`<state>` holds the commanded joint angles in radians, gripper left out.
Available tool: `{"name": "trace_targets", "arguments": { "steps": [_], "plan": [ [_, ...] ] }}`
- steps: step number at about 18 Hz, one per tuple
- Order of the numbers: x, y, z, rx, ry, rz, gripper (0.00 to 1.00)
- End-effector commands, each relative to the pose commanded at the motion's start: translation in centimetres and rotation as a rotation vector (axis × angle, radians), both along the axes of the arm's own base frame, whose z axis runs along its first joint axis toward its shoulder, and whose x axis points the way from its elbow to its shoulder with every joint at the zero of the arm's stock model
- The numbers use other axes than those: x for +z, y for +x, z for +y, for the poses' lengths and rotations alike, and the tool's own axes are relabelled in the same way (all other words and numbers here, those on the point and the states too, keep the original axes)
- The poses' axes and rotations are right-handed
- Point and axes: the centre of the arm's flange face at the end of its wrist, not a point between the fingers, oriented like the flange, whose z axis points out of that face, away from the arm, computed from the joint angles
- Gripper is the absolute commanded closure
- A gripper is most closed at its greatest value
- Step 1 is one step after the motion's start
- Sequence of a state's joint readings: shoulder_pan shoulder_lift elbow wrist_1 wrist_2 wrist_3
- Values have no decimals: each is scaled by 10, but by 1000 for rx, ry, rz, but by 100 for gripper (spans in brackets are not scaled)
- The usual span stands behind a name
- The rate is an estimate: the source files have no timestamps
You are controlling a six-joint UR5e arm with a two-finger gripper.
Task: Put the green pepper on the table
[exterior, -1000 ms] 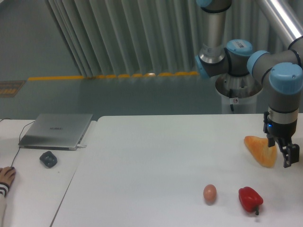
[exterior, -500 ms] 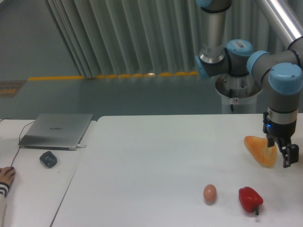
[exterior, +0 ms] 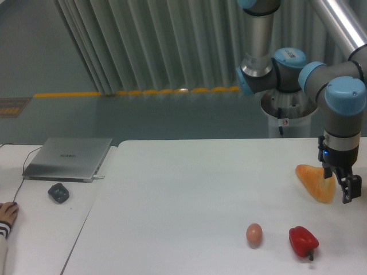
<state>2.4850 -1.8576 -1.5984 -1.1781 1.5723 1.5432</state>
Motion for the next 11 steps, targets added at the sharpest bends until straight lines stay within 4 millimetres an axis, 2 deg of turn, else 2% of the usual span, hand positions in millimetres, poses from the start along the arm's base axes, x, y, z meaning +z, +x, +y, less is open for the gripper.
{"name": "trace_targets", "arguments": {
  "steps": [11],
  "plan": [
    [-2,0,0,-4,-14,5,0]
  ]
}}
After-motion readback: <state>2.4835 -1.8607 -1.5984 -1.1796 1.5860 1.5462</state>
